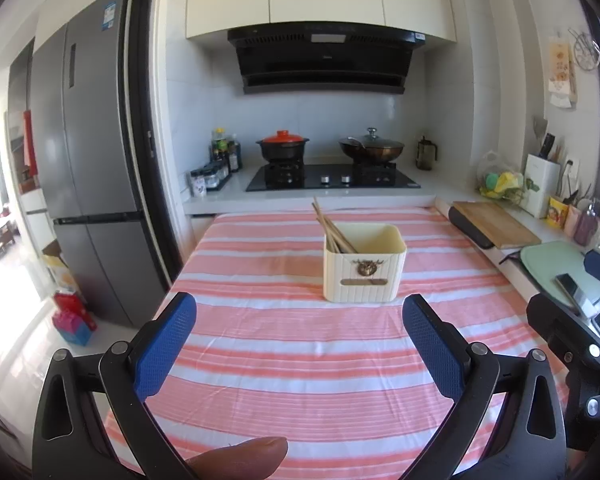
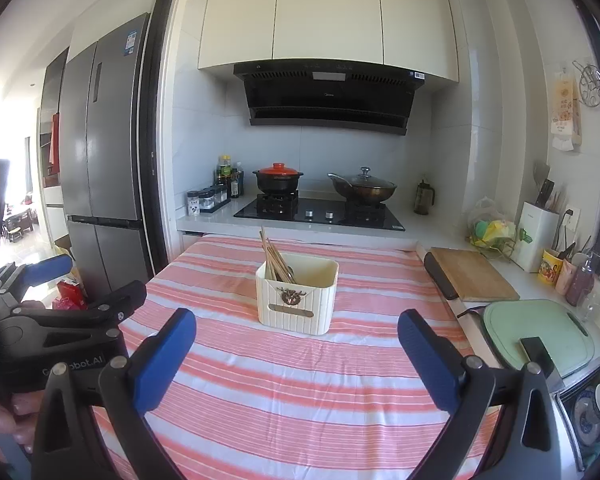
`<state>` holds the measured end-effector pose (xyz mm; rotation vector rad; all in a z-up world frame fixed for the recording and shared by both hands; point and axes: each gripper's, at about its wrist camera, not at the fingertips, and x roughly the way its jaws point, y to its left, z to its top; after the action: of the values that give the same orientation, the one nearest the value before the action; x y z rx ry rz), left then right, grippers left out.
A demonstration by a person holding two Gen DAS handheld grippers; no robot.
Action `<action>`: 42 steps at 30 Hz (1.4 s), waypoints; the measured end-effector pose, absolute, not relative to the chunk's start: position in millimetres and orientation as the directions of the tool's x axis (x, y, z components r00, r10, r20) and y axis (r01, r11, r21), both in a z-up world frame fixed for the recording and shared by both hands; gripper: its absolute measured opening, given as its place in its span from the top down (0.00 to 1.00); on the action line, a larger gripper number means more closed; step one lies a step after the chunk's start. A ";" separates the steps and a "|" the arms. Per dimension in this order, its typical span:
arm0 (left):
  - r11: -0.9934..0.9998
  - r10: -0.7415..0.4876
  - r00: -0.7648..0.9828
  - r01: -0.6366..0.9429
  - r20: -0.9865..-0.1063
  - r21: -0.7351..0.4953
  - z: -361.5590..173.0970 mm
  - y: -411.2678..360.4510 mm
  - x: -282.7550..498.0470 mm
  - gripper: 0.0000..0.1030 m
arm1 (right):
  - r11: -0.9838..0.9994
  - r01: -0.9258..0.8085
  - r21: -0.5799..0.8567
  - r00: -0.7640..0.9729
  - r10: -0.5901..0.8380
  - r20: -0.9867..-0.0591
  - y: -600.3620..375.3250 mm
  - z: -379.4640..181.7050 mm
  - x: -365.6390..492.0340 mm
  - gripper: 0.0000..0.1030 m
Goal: Organize utensils
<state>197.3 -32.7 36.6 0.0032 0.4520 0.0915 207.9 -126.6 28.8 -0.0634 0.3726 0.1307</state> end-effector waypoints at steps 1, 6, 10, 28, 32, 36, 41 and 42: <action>0.996 0.089 0.895 -0.088 -0.436 0.023 36.6 -32.5 197.4 0.00 | 0.989 -0.141 -0.038 0.923 0.117 -0.366 -126.1 28.9 207.6 0.00; 0.996 0.090 0.894 -0.090 -0.438 0.020 36.1 -31.9 197.2 0.00 | 0.989 -0.143 -0.035 0.923 0.120 -0.365 -124.9 29.0 206.3 0.00; 0.995 0.093 0.893 -0.095 -0.440 0.017 35.9 -31.6 197.4 0.00 | 0.989 -0.142 -0.029 0.921 0.121 -0.370 -124.8 28.1 207.1 0.00; 0.994 0.103 0.881 -0.104 -0.461 0.023 28.3 -31.0 203.4 0.00 | 0.991 -0.130 -0.018 0.920 0.114 -0.374 -129.8 25.1 209.2 0.00; 0.994 0.103 0.880 -0.105 -0.464 0.021 27.3 -29.5 204.9 0.00 | 0.991 -0.131 -0.021 0.919 0.113 -0.378 -129.7 23.6 210.5 0.00; 0.994 0.098 0.876 -0.105 -0.473 0.011 24.4 -28.3 207.2 0.00 | 0.991 -0.129 -0.026 0.918 0.110 -0.380 -128.9 23.5 211.5 0.00; 0.994 0.100 0.875 -0.106 -0.474 0.013 23.6 -28.2 208.2 0.00 | 0.991 -0.131 -0.029 0.917 0.110 -0.383 -127.9 22.5 212.3 0.00; 0.994 0.099 0.875 -0.106 -0.474 0.014 23.5 -28.2 208.3 0.00 | 0.991 -0.132 -0.030 0.917 0.111 -0.384 -127.6 22.0 212.8 0.00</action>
<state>208.3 -28.2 23.5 -0.0127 0.4939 0.1070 212.8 -127.6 22.0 -0.0553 0.3920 0.1250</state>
